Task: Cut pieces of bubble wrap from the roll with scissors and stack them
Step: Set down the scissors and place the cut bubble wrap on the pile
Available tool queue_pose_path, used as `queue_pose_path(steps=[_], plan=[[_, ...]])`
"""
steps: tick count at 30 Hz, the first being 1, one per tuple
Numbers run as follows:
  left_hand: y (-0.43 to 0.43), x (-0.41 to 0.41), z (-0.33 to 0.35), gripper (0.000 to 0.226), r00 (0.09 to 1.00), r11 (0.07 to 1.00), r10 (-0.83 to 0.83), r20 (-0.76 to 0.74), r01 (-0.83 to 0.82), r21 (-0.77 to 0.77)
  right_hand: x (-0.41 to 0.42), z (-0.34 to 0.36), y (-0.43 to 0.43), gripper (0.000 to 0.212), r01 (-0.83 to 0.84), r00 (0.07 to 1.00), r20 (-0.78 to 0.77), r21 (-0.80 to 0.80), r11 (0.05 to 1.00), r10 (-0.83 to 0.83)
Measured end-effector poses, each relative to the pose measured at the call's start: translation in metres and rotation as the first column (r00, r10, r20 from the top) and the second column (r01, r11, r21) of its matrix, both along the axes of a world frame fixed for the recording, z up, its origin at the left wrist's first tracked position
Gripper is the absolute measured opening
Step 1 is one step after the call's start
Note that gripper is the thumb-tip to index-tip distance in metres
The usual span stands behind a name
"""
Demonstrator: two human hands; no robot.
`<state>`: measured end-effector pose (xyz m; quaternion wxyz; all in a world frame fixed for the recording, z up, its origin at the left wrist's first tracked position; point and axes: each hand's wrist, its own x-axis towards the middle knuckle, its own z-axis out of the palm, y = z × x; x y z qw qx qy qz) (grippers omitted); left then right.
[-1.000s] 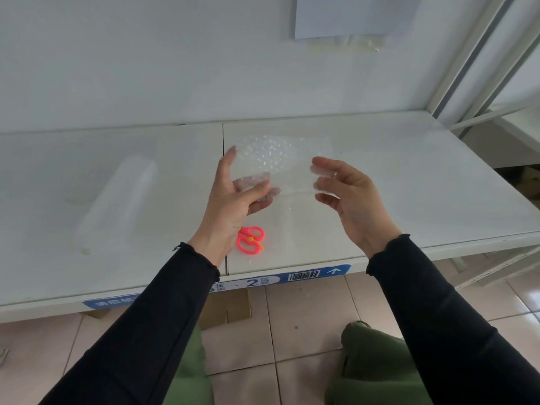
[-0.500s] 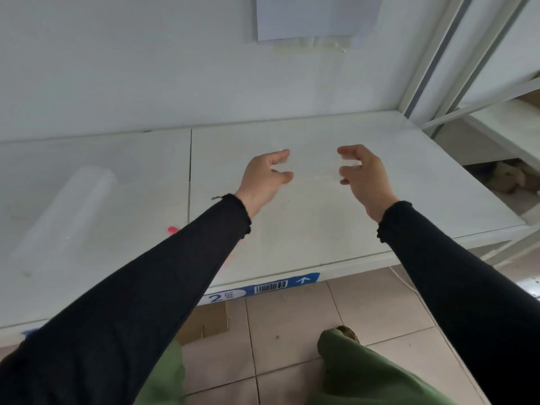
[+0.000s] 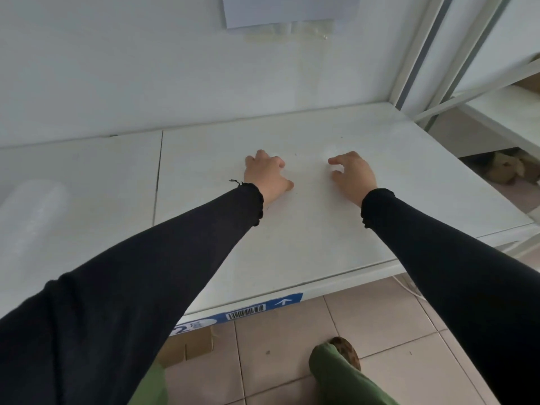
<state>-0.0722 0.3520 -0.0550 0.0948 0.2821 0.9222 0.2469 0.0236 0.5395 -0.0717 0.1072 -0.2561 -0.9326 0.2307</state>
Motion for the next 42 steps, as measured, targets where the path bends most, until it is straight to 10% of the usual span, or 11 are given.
queue_pose_path(steps=[6, 10, 18, 26, 33, 42], plan=[[0.009, 0.001, 0.010, 0.062, 0.906, 0.898, -0.368, -0.209, 0.288, -0.334, 0.003, 0.001, -0.016, 0.046, -0.070, 0.997, 0.023, 0.427, 0.902, 0.067], [0.011, 0.003, 0.007, 0.057, 0.917, 0.881, -0.395, 0.054, 0.394, -0.261, 0.005, -0.001, -0.031, 0.033, -0.081, 0.996, 0.055, 0.246, 0.966, 0.069], [0.001, 0.006, -0.019, 0.061, 0.951, 0.890, -0.293, -0.096, 0.235, -0.392, 0.005, -0.012, -0.038, 0.057, -0.090, 0.978, 0.200, 0.177, 0.980, 0.054], [-0.005, 0.002, 0.020, 0.039, 0.964, 0.941, -0.231, 0.130, 0.256, -0.223, 0.007, 0.009, -0.033, 0.052, -0.135, 0.960, 0.257, 0.073, 0.988, 0.112], [-0.080, 0.000, 0.053, 0.047, 0.963, 0.962, -0.260, -0.076, 0.252, -0.107, 0.034, 0.057, -0.056, 0.050, -0.040, 0.994, -0.105, -0.068, 0.997, 0.033], [-0.220, 0.052, 0.077, 0.031, 0.946, 0.991, -0.129, -0.299, 0.116, -0.060, 0.065, 0.088, -0.187, 0.036, -0.262, 0.947, -0.188, 0.023, 0.965, 0.261]])
